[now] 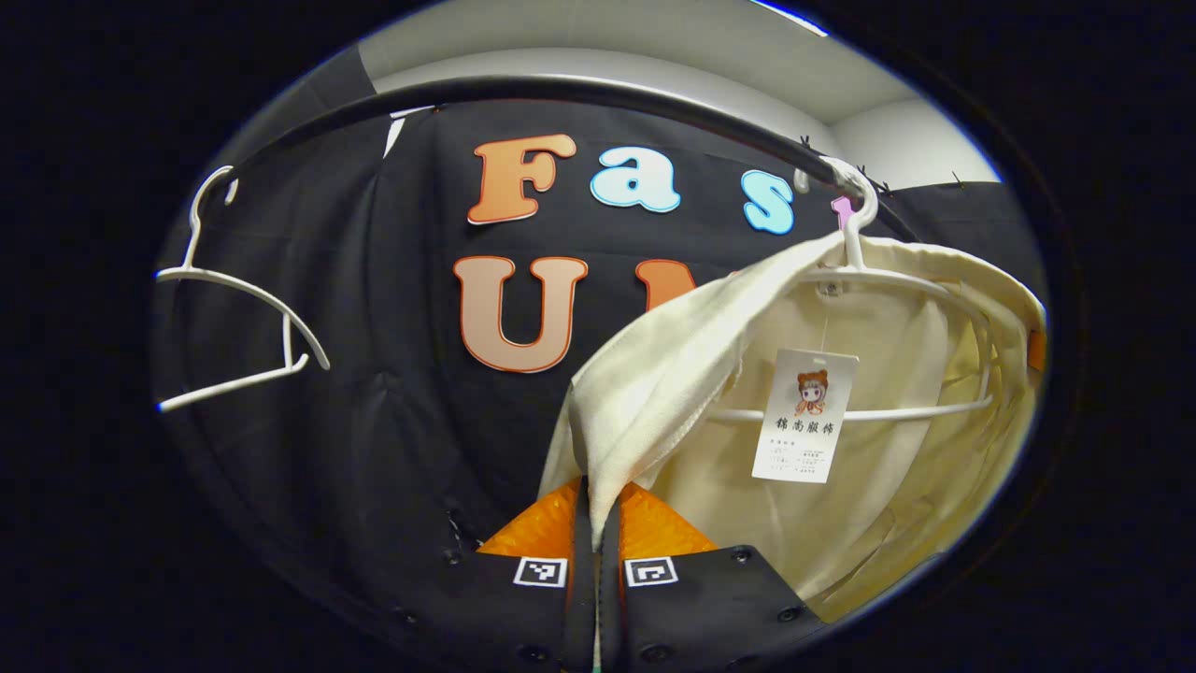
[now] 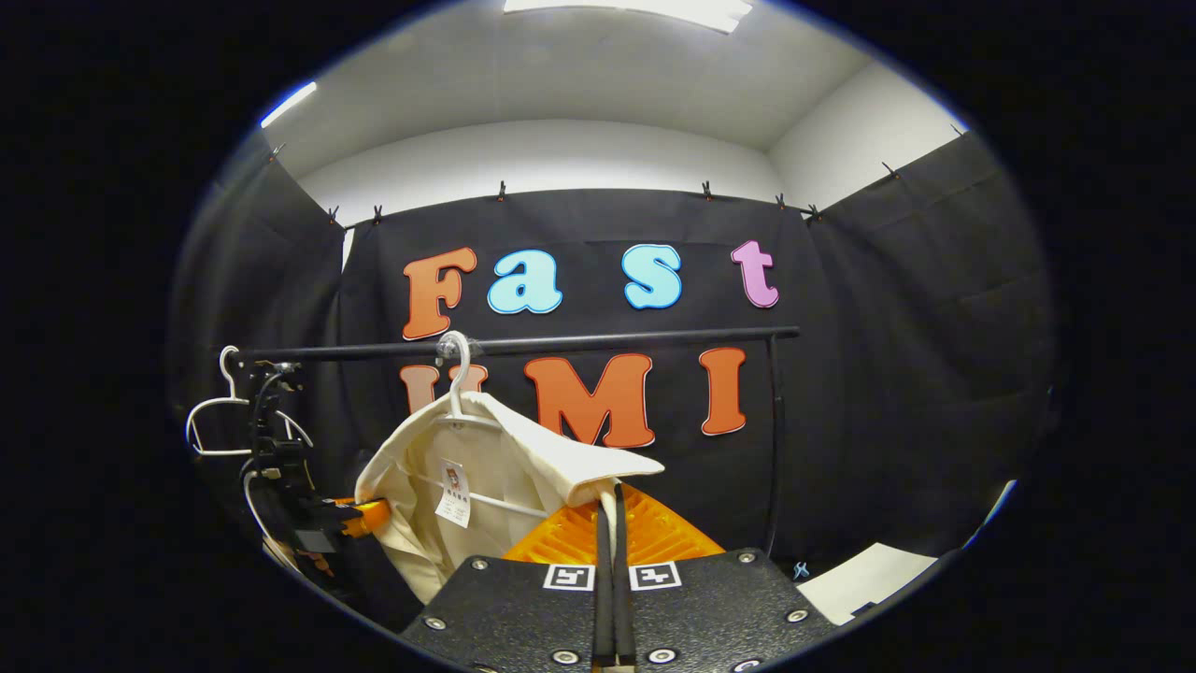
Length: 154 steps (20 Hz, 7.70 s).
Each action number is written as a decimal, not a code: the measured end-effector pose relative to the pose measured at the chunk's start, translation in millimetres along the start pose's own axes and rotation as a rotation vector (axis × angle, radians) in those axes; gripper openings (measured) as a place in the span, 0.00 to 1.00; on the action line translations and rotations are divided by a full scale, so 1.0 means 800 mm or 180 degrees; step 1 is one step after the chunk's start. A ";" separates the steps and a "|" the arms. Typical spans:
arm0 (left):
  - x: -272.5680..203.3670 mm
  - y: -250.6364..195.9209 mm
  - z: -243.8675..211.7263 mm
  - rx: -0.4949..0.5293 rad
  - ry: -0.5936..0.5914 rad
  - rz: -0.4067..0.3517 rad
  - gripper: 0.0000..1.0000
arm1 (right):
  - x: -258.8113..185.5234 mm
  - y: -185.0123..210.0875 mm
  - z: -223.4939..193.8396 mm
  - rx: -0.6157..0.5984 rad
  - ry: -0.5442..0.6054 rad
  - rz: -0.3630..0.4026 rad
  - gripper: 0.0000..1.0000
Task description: Grasp the clothes on the hanger with both hands and then place them into the laundry hamper below.
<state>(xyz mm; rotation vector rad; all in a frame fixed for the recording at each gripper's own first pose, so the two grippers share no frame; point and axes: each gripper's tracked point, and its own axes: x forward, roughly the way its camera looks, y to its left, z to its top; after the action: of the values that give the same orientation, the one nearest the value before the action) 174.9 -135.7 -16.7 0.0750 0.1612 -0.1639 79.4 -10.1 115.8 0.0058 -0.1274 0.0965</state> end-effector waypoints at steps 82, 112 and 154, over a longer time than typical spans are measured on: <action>0.024 0.152 -0.094 0.0319 0.0500 0.0950 0.08 | 0.157 -0.020 -0.295 0.1499 0.1191 0.1484 0.00; -0.076 0.011 -0.271 0.0126 0.1305 -0.0071 0.09 | -0.038 0.179 -0.429 0.1740 0.1911 0.1469 0.00; -0.144 0.074 -0.482 -0.0131 0.2764 0.0402 0.91 | -0.136 0.155 -0.659 0.0164 0.3425 0.0329 0.82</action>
<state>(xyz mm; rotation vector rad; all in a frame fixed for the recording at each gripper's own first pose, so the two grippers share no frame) 13.2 -25.8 -373.4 0.1117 1.0234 0.0084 26.8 109.3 -421.2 -0.0017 0.9509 0.1944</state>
